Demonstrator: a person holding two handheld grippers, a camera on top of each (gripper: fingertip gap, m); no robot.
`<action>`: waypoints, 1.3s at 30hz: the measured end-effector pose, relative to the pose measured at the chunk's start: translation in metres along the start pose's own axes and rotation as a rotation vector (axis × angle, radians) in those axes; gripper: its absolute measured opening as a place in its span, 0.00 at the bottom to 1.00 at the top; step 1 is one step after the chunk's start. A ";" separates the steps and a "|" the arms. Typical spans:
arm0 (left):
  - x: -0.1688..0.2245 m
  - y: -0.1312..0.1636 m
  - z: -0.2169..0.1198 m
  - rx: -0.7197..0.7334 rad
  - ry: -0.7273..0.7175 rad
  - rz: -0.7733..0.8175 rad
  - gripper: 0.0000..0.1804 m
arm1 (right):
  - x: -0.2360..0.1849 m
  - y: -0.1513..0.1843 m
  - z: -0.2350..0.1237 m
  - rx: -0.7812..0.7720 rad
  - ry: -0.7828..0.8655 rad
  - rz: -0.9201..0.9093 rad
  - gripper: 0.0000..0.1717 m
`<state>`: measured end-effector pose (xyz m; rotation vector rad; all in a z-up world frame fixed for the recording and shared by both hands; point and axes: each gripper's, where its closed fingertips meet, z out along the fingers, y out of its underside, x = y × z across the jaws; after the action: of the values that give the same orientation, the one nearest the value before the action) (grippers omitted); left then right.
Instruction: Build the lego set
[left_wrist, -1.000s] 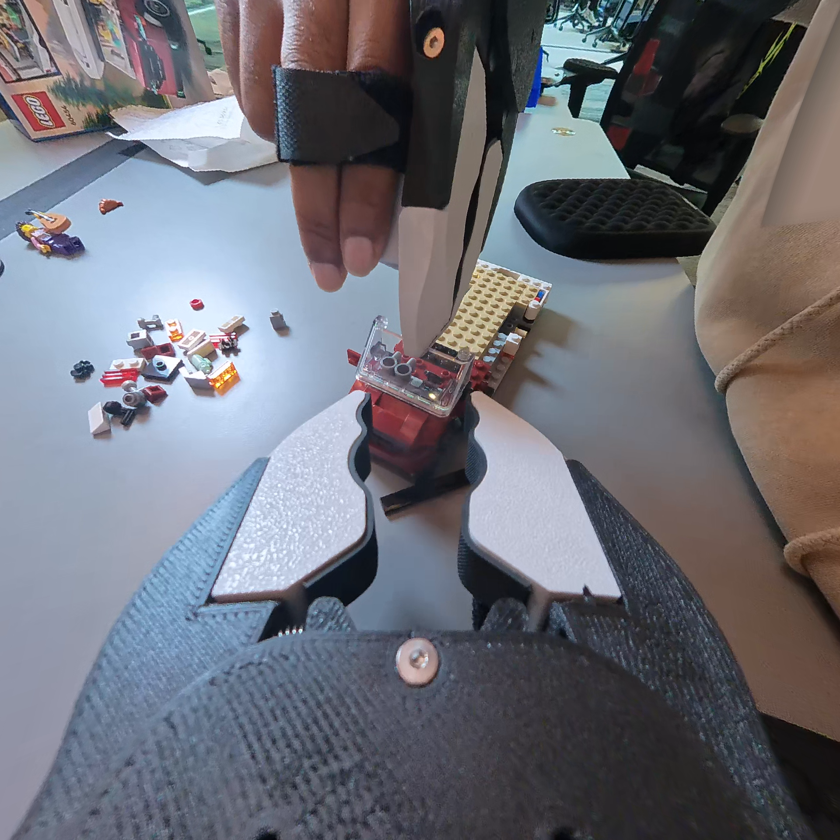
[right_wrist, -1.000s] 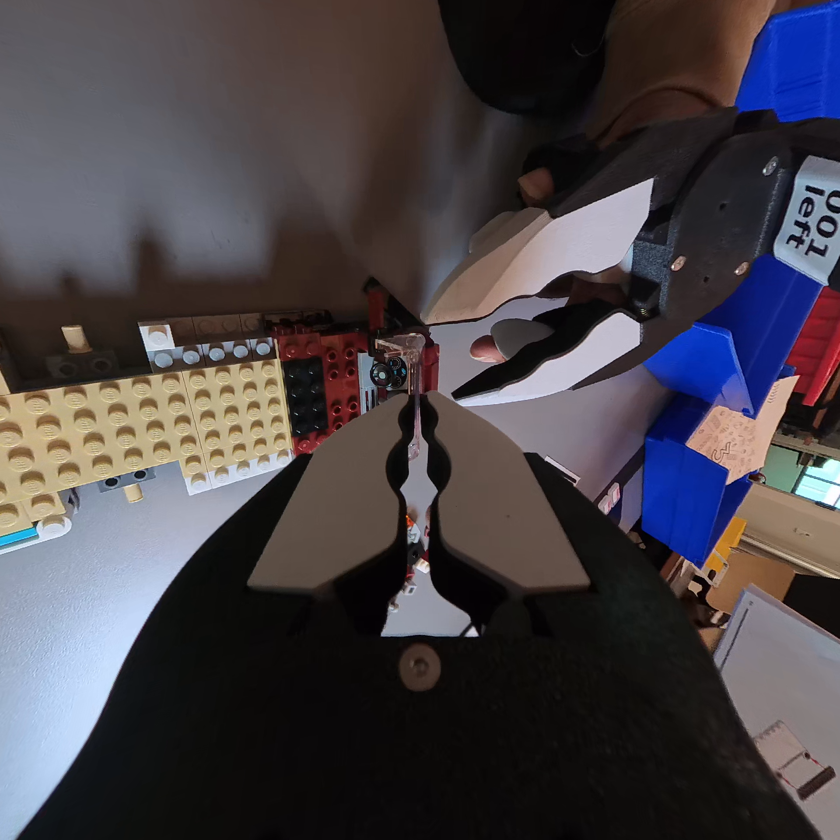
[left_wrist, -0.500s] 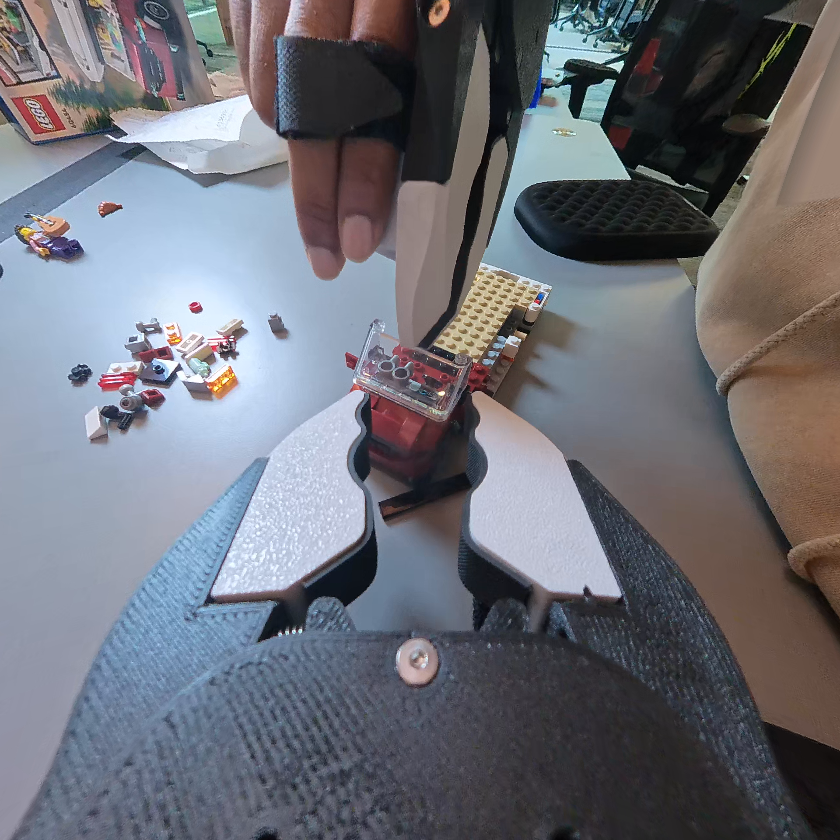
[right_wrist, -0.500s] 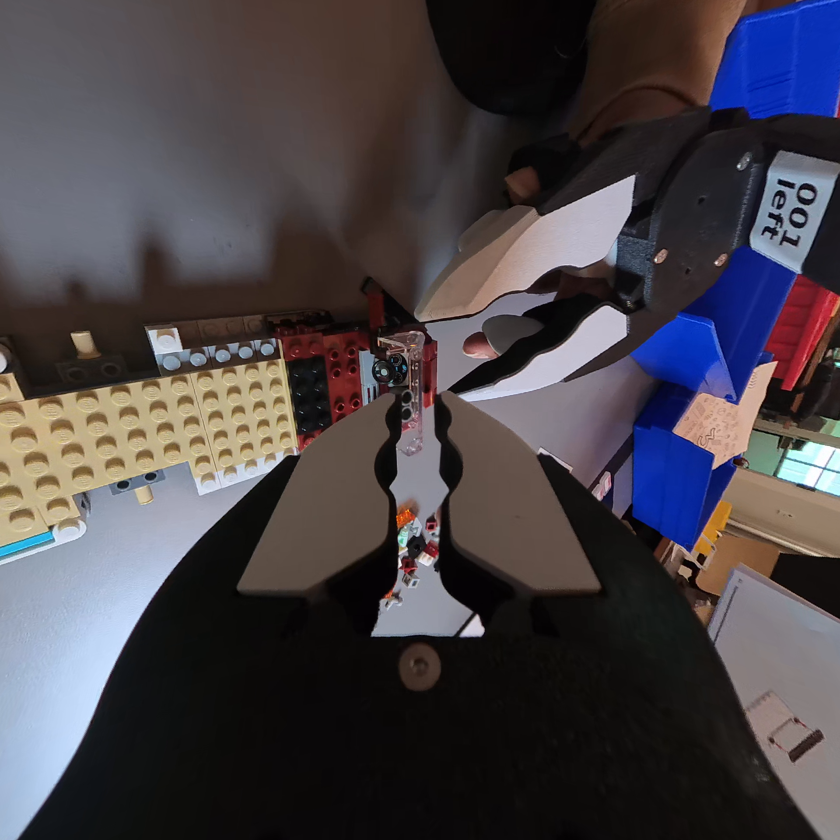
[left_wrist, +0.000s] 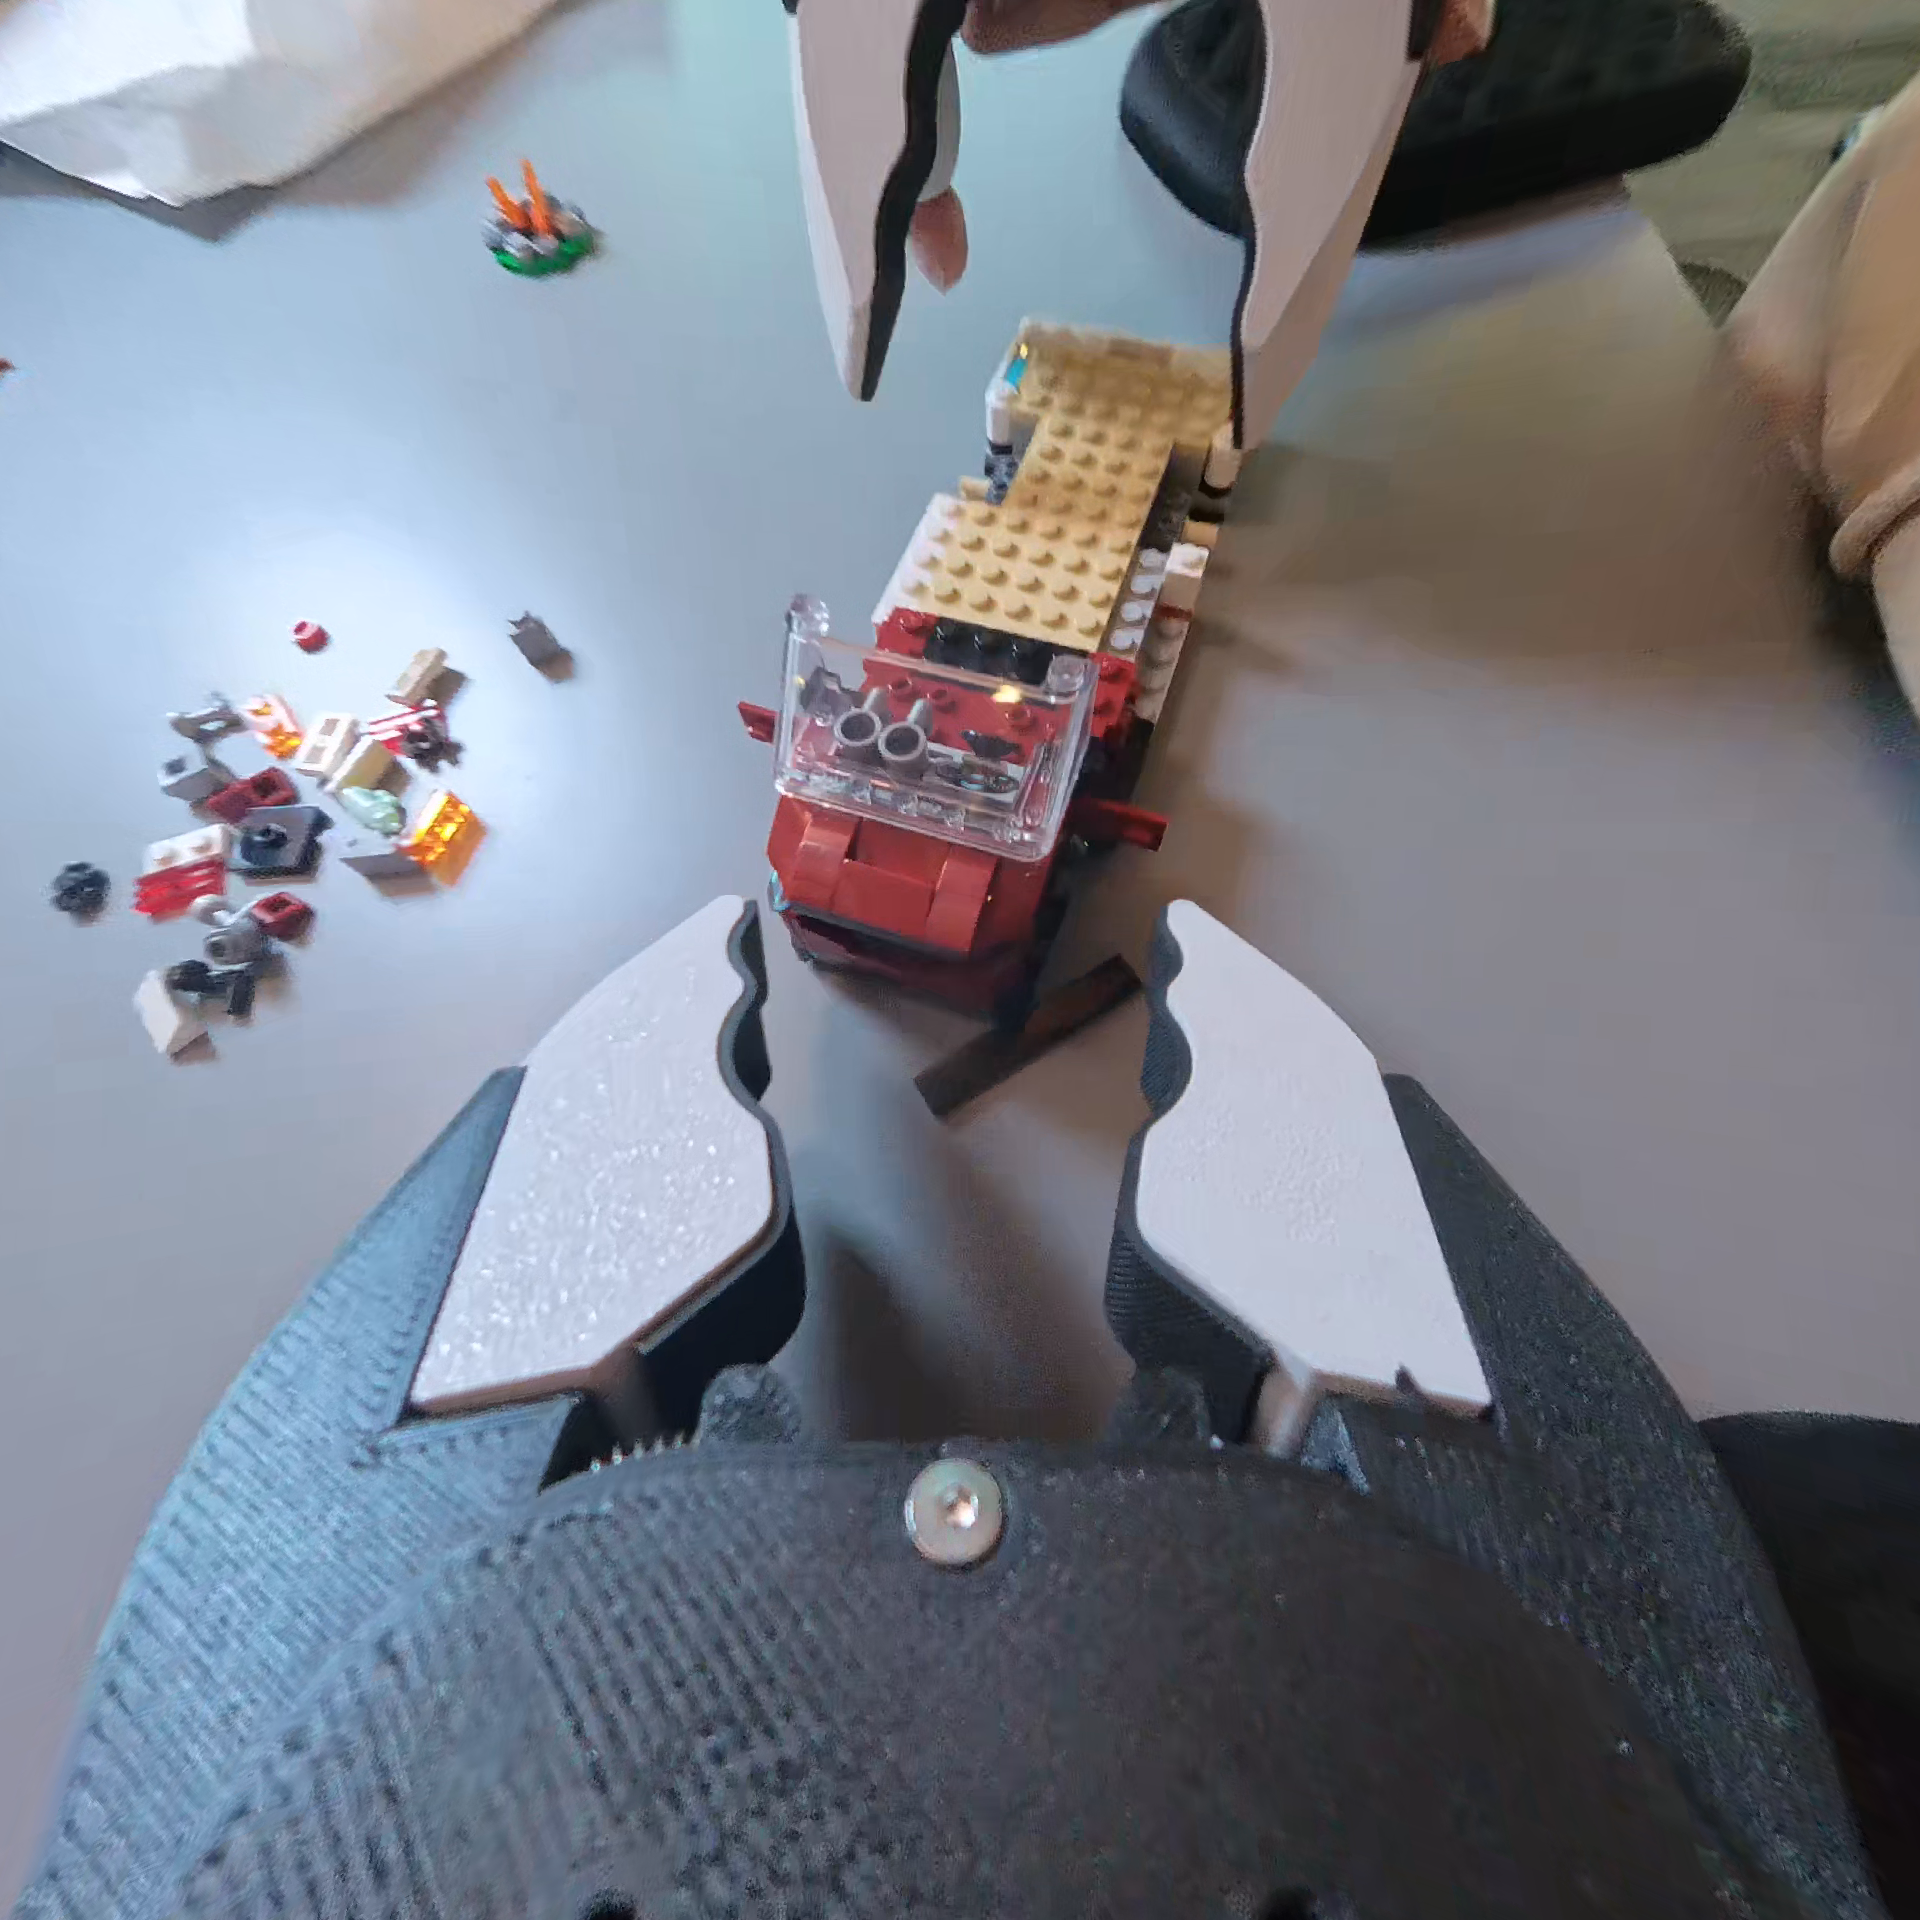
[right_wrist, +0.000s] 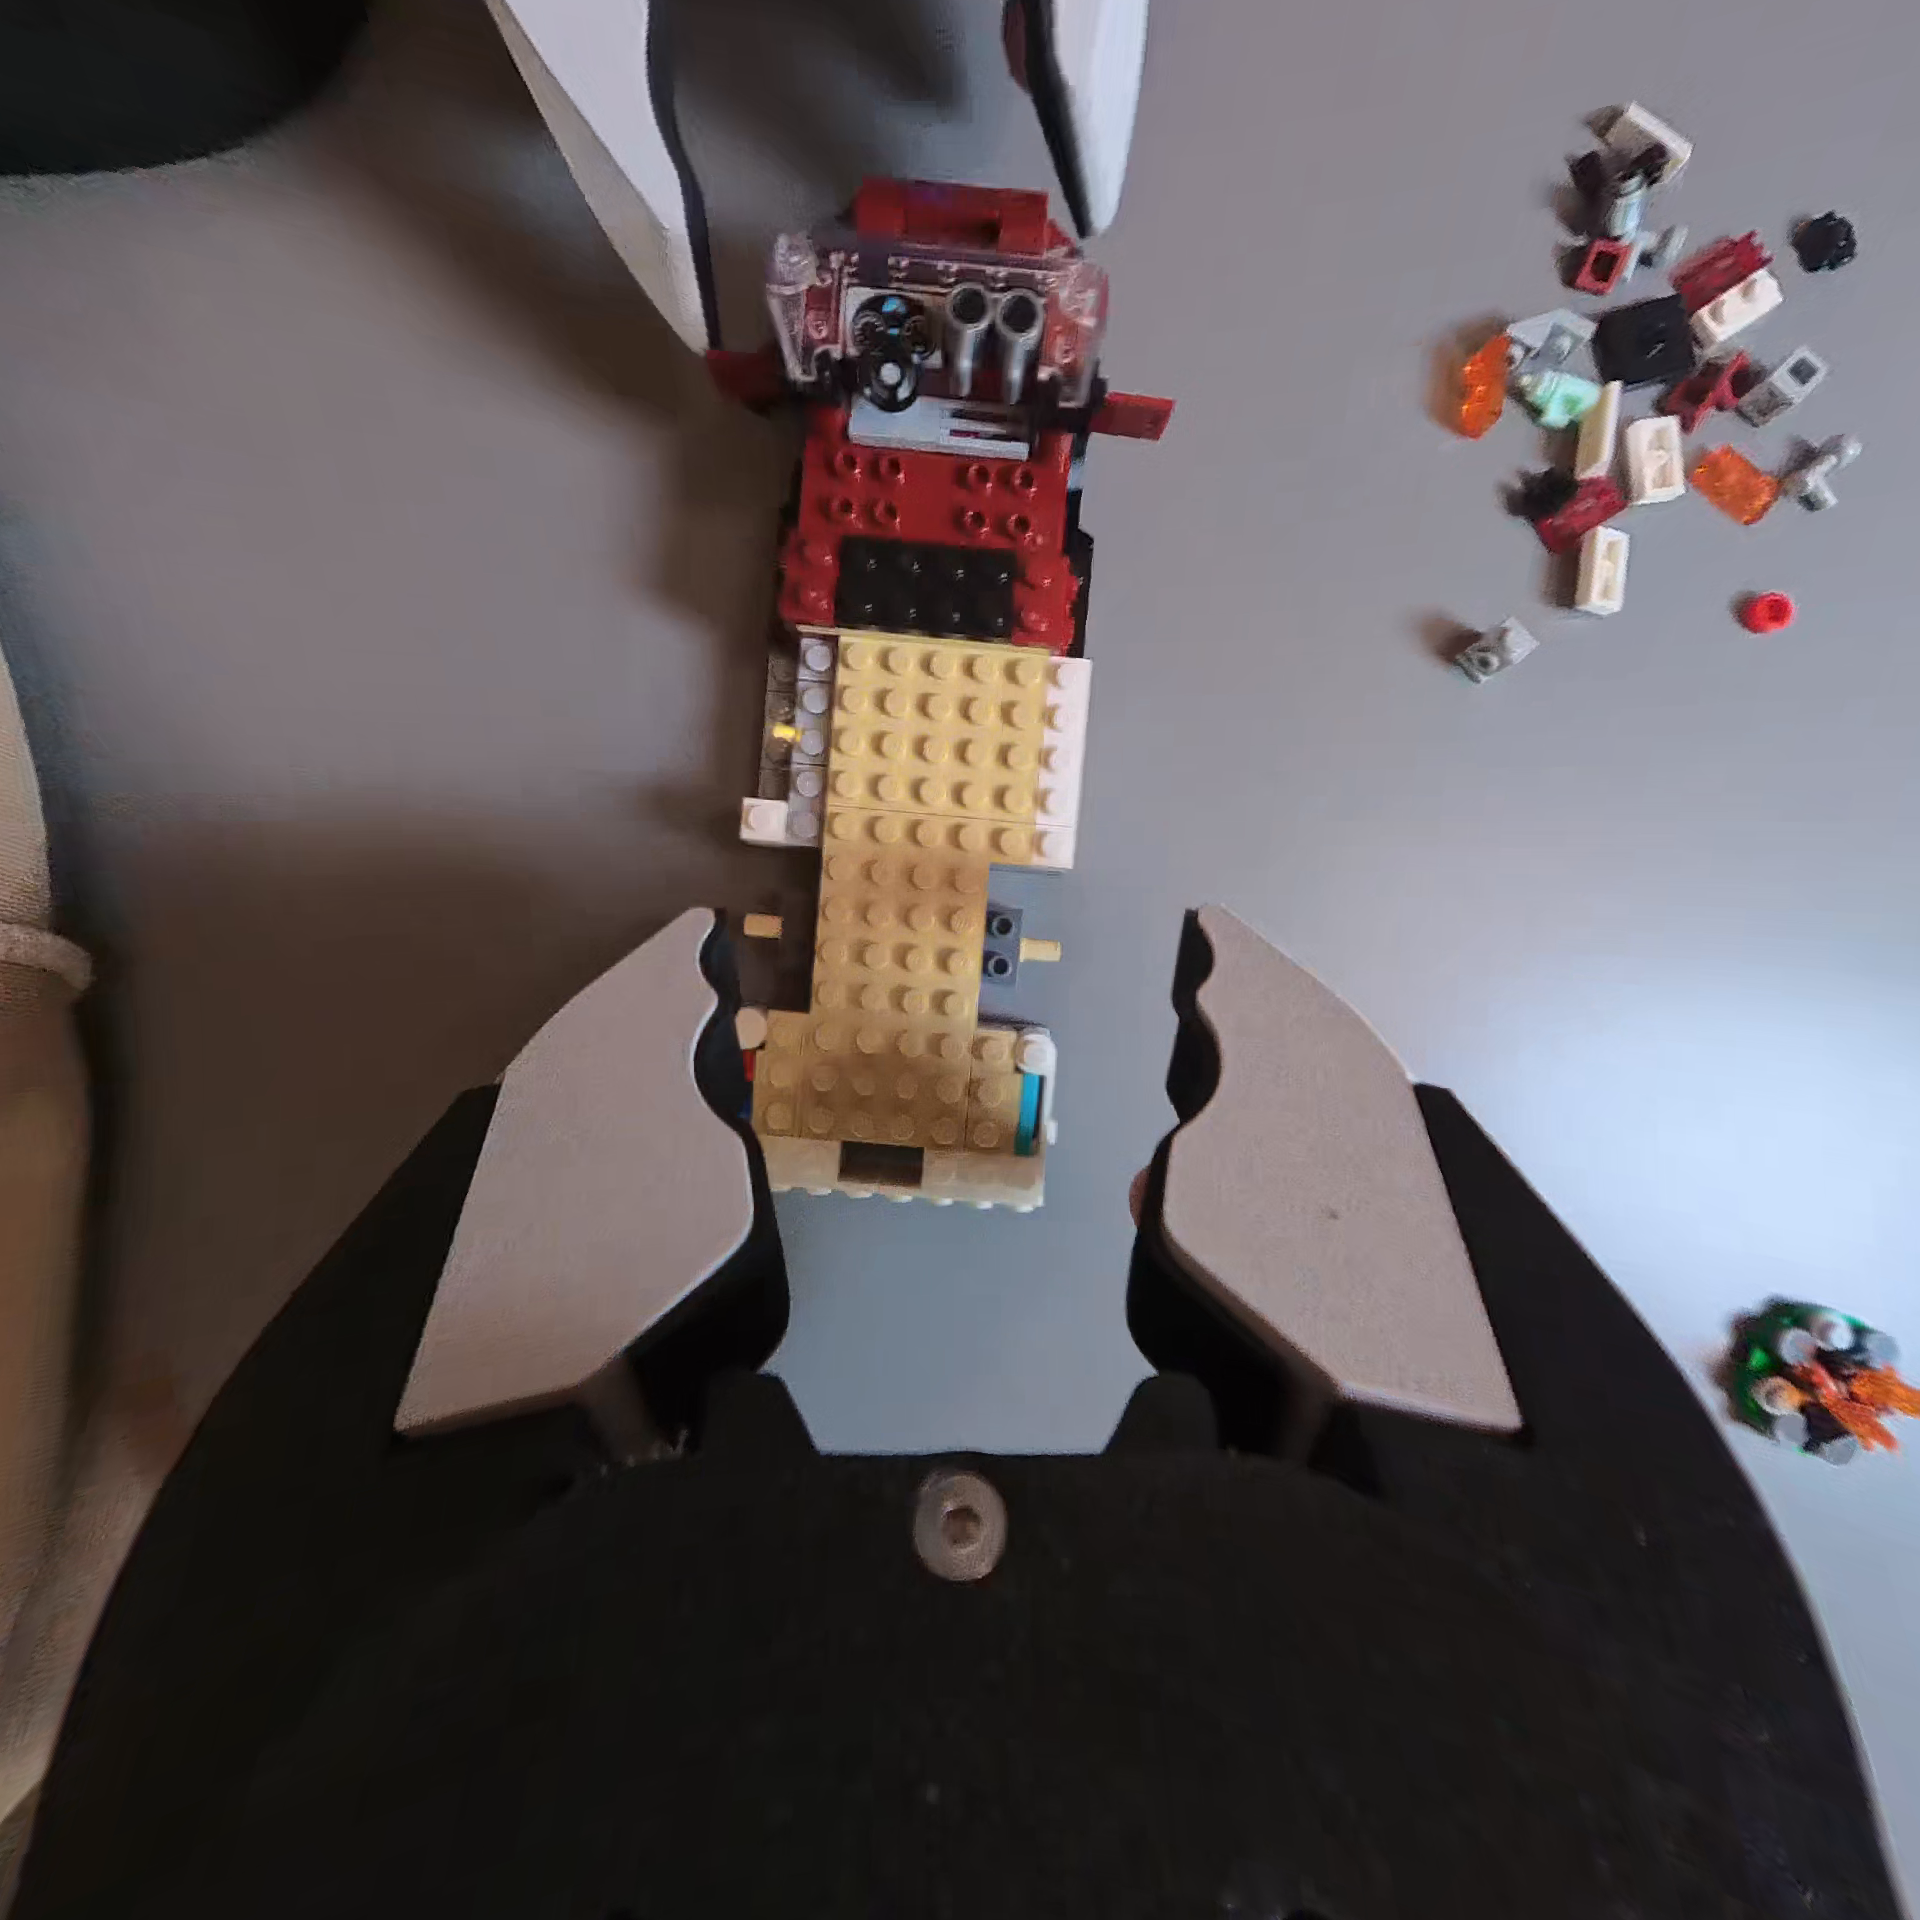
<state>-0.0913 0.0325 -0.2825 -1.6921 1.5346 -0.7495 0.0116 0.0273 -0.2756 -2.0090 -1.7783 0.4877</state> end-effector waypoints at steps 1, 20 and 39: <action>0.000 0.002 0.003 -0.018 0.011 0.011 0.40 | -0.004 0.000 0.003 -0.016 -0.002 -0.010 0.47; 0.005 -0.016 0.016 -0.027 -0.173 0.003 0.30 | 0.044 0.012 -0.002 -0.135 0.084 -0.255 0.29; 0.006 -0.023 0.034 -0.018 -0.349 -0.162 0.31 | 0.008 -0.067 0.003 0.042 -0.088 0.471 0.16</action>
<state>-0.0499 0.0320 -0.2836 -1.8632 1.1781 -0.4874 -0.0459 0.0424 -0.2432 -2.4097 -1.3152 0.7559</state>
